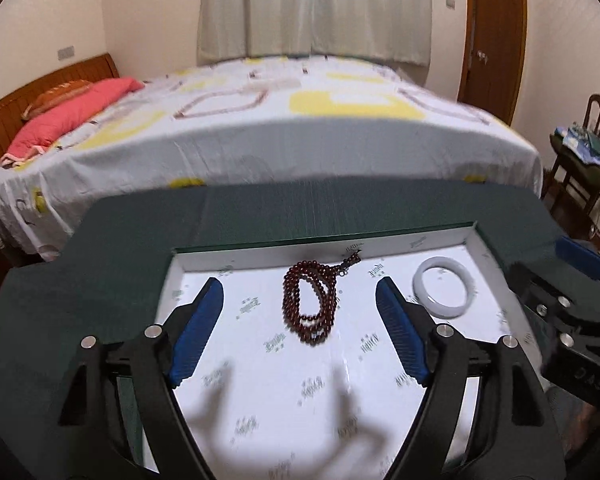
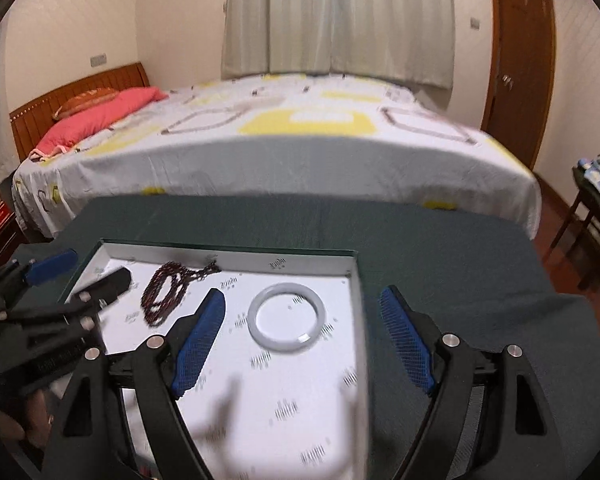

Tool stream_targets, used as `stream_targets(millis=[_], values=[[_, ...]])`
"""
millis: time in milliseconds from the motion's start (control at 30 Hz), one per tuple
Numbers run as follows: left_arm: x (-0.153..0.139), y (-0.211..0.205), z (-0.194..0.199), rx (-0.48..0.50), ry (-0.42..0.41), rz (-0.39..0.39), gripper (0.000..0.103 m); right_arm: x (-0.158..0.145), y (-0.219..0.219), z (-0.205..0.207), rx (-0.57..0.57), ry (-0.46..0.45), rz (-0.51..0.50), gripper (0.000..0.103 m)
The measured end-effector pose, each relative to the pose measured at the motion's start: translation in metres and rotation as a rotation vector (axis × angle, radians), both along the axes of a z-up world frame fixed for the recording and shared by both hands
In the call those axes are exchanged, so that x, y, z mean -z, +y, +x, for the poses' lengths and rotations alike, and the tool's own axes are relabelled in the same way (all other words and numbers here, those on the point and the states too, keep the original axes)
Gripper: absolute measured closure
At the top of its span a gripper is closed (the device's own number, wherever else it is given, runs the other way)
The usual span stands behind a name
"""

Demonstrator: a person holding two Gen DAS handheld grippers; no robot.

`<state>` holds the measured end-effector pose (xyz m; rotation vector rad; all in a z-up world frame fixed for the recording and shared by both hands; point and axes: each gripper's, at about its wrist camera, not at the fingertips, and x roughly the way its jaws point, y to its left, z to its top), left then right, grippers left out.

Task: Organize jewelry
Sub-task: 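Open both tools to release the bead strand and bangle into the box, then move the right tool to the pearl ring and close on it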

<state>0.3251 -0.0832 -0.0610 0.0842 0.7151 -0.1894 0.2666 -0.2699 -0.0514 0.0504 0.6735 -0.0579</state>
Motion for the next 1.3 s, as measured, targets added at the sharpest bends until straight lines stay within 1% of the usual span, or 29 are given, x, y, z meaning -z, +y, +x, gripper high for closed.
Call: stream_targets(millis=[133,267,433,567,667,700,733,800,967,1100,1200,1300], values=[[-0.011,0.01,-0.032,-0.021,-0.031,-0.027,0.026,-0.001,-0.002,-0.043,0.01,-0.02,0.028,0.026],[-0.011,0.022,-0.072,-0.046,-0.051,-0.031,0.026,0.007,0.003,-0.08,0.006,-0.016,0.026,0.026],[-0.002,0.037,-0.116,-0.084,-0.038,-0.029,0.026,0.024,0.01,-0.122,-0.001,0.009,0.017,0.026],[0.008,0.054,-0.148,-0.124,-0.011,-0.028,0.026,0.039,0.017,-0.143,-0.024,0.043,0.017,0.026],[0.015,0.066,-0.168,-0.146,0.001,-0.009,0.026,0.049,0.023,-0.151,-0.041,0.064,0.008,0.027],[0.018,0.07,-0.174,-0.153,0.003,-0.002,0.026,0.052,0.026,-0.152,-0.049,0.075,0.009,0.03],[0.02,0.072,-0.179,-0.159,0.006,0.005,0.026,0.055,0.028,-0.152,-0.057,0.089,0.007,0.037],[0.025,0.081,-0.189,-0.175,0.019,0.02,0.026,0.059,0.032,-0.15,-0.07,0.105,0.003,0.043],[0.038,0.102,-0.202,-0.221,0.047,0.046,0.026,0.073,0.043,-0.144,-0.092,0.151,-0.014,0.046],[0.045,0.117,-0.2,-0.263,0.077,0.036,0.026,0.082,0.046,-0.137,-0.091,0.187,-0.02,0.047],[0.048,0.12,-0.199,-0.269,0.086,0.034,0.026,0.085,0.046,-0.133,-0.096,0.208,-0.022,0.047],[0.051,0.118,-0.199,-0.262,0.089,0.044,0.026,0.088,0.048,-0.131,-0.108,0.225,-0.022,0.056]])
